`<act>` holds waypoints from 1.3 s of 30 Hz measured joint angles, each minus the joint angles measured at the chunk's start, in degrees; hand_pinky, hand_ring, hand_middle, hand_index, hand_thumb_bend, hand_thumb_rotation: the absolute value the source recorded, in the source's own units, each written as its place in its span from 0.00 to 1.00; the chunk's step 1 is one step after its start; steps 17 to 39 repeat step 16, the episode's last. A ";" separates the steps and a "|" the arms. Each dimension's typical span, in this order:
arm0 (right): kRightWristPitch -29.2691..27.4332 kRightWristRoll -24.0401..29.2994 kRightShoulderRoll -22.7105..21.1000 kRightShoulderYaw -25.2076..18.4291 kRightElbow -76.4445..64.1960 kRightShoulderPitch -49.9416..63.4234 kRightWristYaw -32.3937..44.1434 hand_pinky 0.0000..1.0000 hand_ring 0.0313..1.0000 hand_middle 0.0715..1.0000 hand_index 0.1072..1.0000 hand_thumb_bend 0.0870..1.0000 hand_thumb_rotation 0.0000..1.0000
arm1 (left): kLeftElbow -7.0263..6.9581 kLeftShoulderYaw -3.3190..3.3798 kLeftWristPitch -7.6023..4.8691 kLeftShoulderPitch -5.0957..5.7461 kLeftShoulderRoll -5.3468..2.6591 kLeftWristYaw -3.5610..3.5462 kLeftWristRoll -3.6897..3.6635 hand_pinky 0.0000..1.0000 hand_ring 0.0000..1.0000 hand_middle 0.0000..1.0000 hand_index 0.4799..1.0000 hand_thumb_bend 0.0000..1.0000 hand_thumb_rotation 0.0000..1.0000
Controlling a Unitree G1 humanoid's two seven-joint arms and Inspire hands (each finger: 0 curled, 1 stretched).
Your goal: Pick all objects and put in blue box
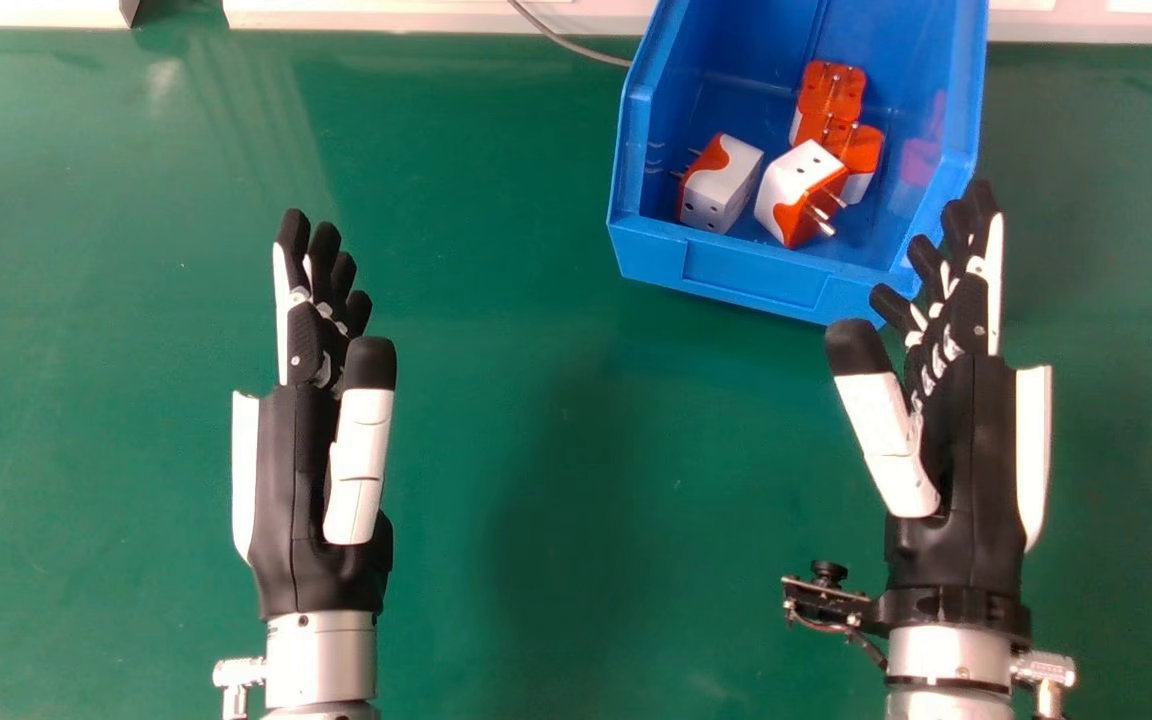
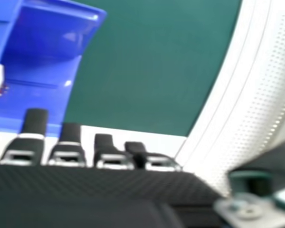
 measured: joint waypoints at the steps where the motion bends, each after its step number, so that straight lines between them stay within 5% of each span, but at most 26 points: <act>1: 0.01 0.00 0.00 0.00 0.00 0.00 -0.01 0.85 0.95 0.99 0.99 0.78 0.90 | -0.23 0.00 0.02 0.02 0.00 0.00 0.01 1.00 1.00 1.00 1.00 0.81 0.84; 39: 0.10 -0.45 -0.01 -0.19 0.00 0.04 -0.03 0.86 0.95 1.00 1.00 0.81 0.96 | -0.66 -0.01 0.10 0.12 0.01 -0.02 0.00 1.00 1.00 1.00 1.00 0.81 0.84</act>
